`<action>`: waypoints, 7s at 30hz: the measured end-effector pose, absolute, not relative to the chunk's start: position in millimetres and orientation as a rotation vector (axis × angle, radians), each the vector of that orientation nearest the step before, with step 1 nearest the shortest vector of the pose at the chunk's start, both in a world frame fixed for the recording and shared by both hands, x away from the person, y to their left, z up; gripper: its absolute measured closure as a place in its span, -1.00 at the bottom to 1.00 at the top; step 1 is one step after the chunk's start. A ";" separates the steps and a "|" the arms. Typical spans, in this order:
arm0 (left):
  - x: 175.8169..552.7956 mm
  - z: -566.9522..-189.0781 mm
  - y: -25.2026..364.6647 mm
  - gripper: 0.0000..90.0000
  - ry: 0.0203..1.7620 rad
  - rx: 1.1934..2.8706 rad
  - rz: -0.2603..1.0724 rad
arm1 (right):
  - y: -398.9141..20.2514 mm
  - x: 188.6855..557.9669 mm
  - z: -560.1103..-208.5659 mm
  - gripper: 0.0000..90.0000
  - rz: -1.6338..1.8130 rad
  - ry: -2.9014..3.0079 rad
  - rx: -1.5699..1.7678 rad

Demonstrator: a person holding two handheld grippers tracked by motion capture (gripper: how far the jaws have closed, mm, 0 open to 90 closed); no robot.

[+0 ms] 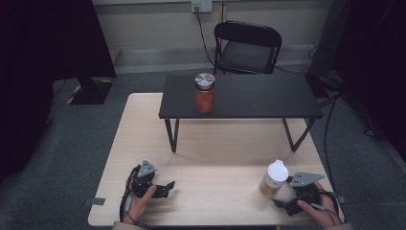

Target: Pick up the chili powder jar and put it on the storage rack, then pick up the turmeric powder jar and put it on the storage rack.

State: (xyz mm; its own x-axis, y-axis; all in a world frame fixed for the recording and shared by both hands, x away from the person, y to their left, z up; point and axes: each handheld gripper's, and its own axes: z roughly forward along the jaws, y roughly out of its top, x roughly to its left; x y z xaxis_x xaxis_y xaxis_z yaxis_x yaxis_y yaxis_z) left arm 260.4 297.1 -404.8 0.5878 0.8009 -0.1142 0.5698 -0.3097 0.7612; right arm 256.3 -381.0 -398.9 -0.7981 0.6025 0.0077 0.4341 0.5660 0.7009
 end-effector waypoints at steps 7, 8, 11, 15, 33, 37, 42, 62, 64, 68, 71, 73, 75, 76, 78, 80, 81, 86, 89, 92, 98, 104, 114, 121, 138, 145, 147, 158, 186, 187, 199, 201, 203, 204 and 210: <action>257.6 -406.2 300.9 -0.94 1.110 2.029 0.372 | -381.0 256.3 -398.9 -1.00 1.054 2.568 0.865; 257.6 -406.2 301.2 -0.95 1.110 2.034 0.373 | -381.0 256.3 -398.9 -1.00 1.054 2.568 0.865; 256.6 -406.4 302.0 -0.95 1.114 2.042 0.376 | -381.0 256.3 -398.9 -1.00 1.054 2.568 0.865; 255.5 -406.7 304.3 -0.95 1.122 2.049 0.383 | -381.0 256.3 -399.0 -1.00 1.054 2.568 0.865; 255.7 -406.6 300.4 -1.00 1.114 2.125 0.423 | -380.7 256.1 -398.8 -1.00 1.053 2.567 0.867; 255.4 -406.8 300.3 -1.00 1.114 2.124 0.424 | -380.4 256.0 -398.8 -1.00 1.052 2.566 0.870; 255.4 -406.7 300.3 -1.00 1.114 2.124 0.424 | -379.3 255.1 -398.8 -1.00 1.049 2.560 0.878; 255.3 -406.8 300.2 -1.00 1.115 2.124 0.424 | -384.7 254.8 -396.6 -0.97 1.122 2.544 0.902; 255.3 -406.8 300.2 -1.00 1.114 2.124 0.424 | -386.7 254.4 -394.8 -0.98 1.154 2.535 0.895; 255.3 -406.8 300.2 -1.00 1.115 2.123 0.424 | -389.1 255.5 -392.5 -0.98 1.231 2.506 0.897; 255.3 -406.8 300.2 -1.00 1.115 2.124 0.424 | -390.1 259.0 -392.1 -0.97 1.276 2.502 0.892; 255.3 -406.8 300.2 -1.00 1.114 2.124 0.424 | -390.0 260.2 -393.2 -0.96 1.310 2.483 0.912; 255.3 -406.8 300.2 -1.00 1.114 2.124 0.424 | -391.7 263.6 -394.7 -0.90 1.361 2.478 0.895; 255.3 -406.8 300.2 -1.00 1.114 2.124 0.425 | -391.5 264.2 -394.9 -0.87 1.371 2.474 0.887; 255.3 -406.8 300.2 -1.00 1.115 2.124 0.424 | -391.9 267.0 -395.7 -0.71 1.403 2.472 0.858; 255.2 -406.8 300.2 -1.00 1.114 2.124 0.425 | -390.1 269.4 -396.4 -0.67 1.408 2.473 0.823; 255.3 -406.8 300.2 -1.00 1.115 2.124 0.425 | -389.9 270.9 -396.9 -0.61 1.411 2.476 0.811; 255.2 -406.8 300.2 -1.00 1.114 2.124 0.425 | -392.8 272.4 -405.1 -0.38 1.466 2.453 0.781; 255.2 -406.8 300.2 -1.00 1.114 2.124 0.425 | -391.9 268.0 -407.2 -0.36 1.465 2.428 0.778; 255.3 -406.7 300.2 -1.00 1.114 2.124 0.425 | -389.9 265.1 -405.5 -0.35 1.447 2.418 0.793; 255.2 -406.8 300.2 -1.00 1.115 2.124 0.425 | -388.9 259.5 -401.6 -0.34 1.414 2.391 0.835; 255.2 -406.8 300.2 -1.00 1.114 2.124 0.425 | -388.4 259.1 -396.0 -0.34 1.395 2.389 0.866; 255.2 -406.8 300.1 -1.00 1.114 2.124 0.425 | -382.0 265.4 -379.4 -0.34 1.373 2.409 0.884; 255.2 -406.8 300.1 -1.00 1.114 2.124 0.425 | -378.8 268.7 -368.2 -0.34 1.358 2.399 0.909; 255.1 -406.8 300.1 -1.00 1.114 2.124 0.425 | -372.8 284.3 -339.7 -0.34 1.359 2.393 0.931; 255.1 -406.9 300.1 -1.00 1.115 2.123 0.425 | -372.5 291.2 -327.6 -0.34 1.368 2.387 0.935; 255.1 -406.8 300.1 -1.00 1.114 2.123 0.425 | -371.4 293.1 -323.8 -0.34 1.362 2.389 0.927; 255.1 -406.9 300.1 -1.00 1.114 2.123 0.425 | -365.8 302.9 -308.2 -0.34 1.372 2.388 0.923; 255.1 -406.8 300.1 -1.00 1.114 2.123 0.425 | -358.6 314.9 -259.7 -0.34 1.369 2.353 0.918; 255.1 -406.9 300.1 -1.00 1.114 2.123 0.425 | -358.3 315.5 -256.7 -0.34 1.361 2.357 0.916; 255.1 -406.8 300.1 -1.00 1.114 2.124 0.425 | -359.1 319.3 -234.2 -0.34 1.372 2.326 0.921; 255.1 -406.8 300.1 -1.00 1.115 2.124 0.425 | -358.5 320.8 -229.3 -0.34 1.372 2.327 0.925; 255.1 -406.8 300.1 -1.00 1.115 2.123 0.425 | -357.7 322.0 -225.0 -0.34 1.373 2.324 0.921; 255.1 -406.8 300.1 -1.00 1.115 2.123 0.425 | -357.4 322.4 -223.8 -0.34 1.375 2.322 0.921; 255.1 -406.8 300.1 -1.00 1.115 2.123 0.425 | -355.0 325.4 -215.6 -0.34 1.373 2.319 0.920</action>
